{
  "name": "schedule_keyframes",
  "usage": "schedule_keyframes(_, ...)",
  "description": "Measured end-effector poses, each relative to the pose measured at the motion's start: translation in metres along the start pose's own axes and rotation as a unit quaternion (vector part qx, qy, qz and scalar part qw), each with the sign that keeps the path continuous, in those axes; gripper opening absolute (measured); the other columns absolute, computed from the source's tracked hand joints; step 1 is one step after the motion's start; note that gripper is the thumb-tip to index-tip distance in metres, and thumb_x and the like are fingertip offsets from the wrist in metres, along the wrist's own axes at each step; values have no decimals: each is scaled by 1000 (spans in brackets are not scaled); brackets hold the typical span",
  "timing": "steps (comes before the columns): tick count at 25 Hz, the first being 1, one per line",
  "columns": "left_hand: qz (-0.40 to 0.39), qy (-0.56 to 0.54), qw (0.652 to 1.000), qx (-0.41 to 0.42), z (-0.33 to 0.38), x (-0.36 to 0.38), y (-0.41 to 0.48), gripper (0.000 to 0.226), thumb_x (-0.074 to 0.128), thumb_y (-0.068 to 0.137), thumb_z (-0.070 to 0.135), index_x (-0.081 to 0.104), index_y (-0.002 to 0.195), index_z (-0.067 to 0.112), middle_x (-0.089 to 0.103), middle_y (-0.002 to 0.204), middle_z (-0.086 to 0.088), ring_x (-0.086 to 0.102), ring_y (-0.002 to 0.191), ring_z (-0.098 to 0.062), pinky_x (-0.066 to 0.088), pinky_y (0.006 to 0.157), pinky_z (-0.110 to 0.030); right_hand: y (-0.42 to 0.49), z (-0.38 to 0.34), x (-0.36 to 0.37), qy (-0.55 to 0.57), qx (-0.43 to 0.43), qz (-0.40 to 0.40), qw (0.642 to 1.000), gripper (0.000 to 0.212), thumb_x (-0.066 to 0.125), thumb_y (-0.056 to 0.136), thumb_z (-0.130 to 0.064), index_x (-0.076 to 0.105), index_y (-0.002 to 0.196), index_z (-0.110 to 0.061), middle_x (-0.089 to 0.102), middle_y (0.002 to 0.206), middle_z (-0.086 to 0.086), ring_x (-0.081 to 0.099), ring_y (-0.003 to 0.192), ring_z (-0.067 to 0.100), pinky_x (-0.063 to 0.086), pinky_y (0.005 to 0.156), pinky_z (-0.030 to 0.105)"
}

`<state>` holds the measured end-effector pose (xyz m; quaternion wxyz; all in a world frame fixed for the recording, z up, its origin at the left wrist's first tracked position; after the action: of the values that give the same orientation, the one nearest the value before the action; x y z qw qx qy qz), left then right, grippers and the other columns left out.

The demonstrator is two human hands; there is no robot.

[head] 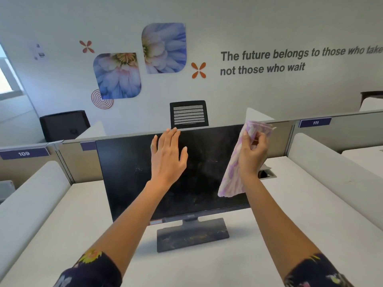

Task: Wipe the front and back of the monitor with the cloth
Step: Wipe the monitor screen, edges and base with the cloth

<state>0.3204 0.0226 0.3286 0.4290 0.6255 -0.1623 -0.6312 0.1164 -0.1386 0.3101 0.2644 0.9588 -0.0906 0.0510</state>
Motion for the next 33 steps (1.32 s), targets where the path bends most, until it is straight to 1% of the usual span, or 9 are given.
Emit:
schedule_keyframes(1, -2, 11, 1000, 3, -2, 1, 4, 53, 46, 97, 41, 43, 144, 16, 41, 151, -3, 32, 143, -22, 16, 121, -48, 12, 0, 5, -6, -14, 8, 1000, 28, 57, 96, -42, 60, 104, -15, 60, 107, 4, 59, 93, 18, 49, 74, 10)
schedule_keyframes(3, -12, 24, 1000, -4, -7, 5, 11, 56, 42, 98, 44, 39, 147, 16, 36, 155, -3, 26, 146, -21, 12, 122, -46, 35, 2, 12, -30, -42, 26, 998, 32, 55, 94, -47, 60, 99, -16, 59, 107, 2, 57, 101, 25, 55, 86, 35)
schedule_keyframes(5, -24, 36, 999, -9, -9, 10, 16, 61, 34, 97, 48, 34, 150, 16, 30, 157, -2, 20, 148, -19, 7, 122, -45, 57, 5, 17, -72, -64, 43, 994, 33, 55, 92, -46, 61, 95, -13, 60, 106, 5, 54, 105, 28, 49, 91, 49)
schedule_keyframes(8, -33, 55, 998, 3, -8, 21, 22, 64, 29, 97, 50, 30, 152, 17, 24, 160, -2, 12, 149, -17, 2, 121, -43, 78, 8, 25, -165, -95, 51, 980, 30, 56, 92, -38, 64, 93, -9, 62, 104, 11, 54, 103, 32, 45, 95, 47)
schedule_keyframes(12, -16, 58, 998, -21, -15, 35, 24, 64, 25, 98, 50, 30, 152, 17, 25, 159, -2, 11, 149, -16, 3, 121, -43, 85, 15, 42, -251, -137, 0, 958, 38, 46, 93, -50, 64, 103, -18, 61, 118, 4, 52, 116, 26, 45, 94, 46)
schedule_keyframes(17, 21, 41, 998, -35, -17, 42, 24, 60, 27, 98, 50, 40, 147, 17, 37, 154, -1, 24, 147, -19, 8, 121, -45, 76, 31, 56, -263, -193, -30, 945, 50, 23, 102, -51, 60, 111, -18, 63, 122, 4, 43, 130, 26, 23, 116, 50)
schedule_keyframes(19, 32, 41, 998, -36, -14, 43, 23, 59, 28, 98, 49, 42, 146, 17, 39, 153, -1, 26, 146, -19, 9, 121, -45, 76, 34, 56, -278, -212, -18, 937, 51, 22, 104, -44, 62, 118, -16, 63, 123, 6, 44, 129, 27, 21, 117, 50)
schedule_keyframes(22, 47, 38, 997, -39, -14, 44, 23, 56, 33, 99, 46, 44, 144, 15, 40, 152, -2, 27, 145, -19, 10, 121, -44, 74, 33, 59, -301, -238, -10, 923, 44, 29, 105, -37, 65, 112, -13, 64, 117, 7, 46, 124, 28, 22, 117, 52)
schedule_keyframes(33, 71, 44, 996, -41, -12, 47, 20, 53, 35, 99, 42, 44, 144, 15, 40, 152, -3, 25, 146, -19, 13, 121, -47, 43, 20, 83, -325, -301, -39, 896, 38, 32, 105, -35, 61, 102, -11, 62, 108, 9, 51, 110, 30, 17, 120, 50)
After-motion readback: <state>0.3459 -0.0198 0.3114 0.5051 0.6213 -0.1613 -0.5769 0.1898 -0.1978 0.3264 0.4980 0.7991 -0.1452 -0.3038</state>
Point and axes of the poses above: each hand's wrist, its own y-axis towards the middle knuckle, its own x-axis out of the palm, z = x × y, the point moved 6 cm from there along y, towards the middle knuckle
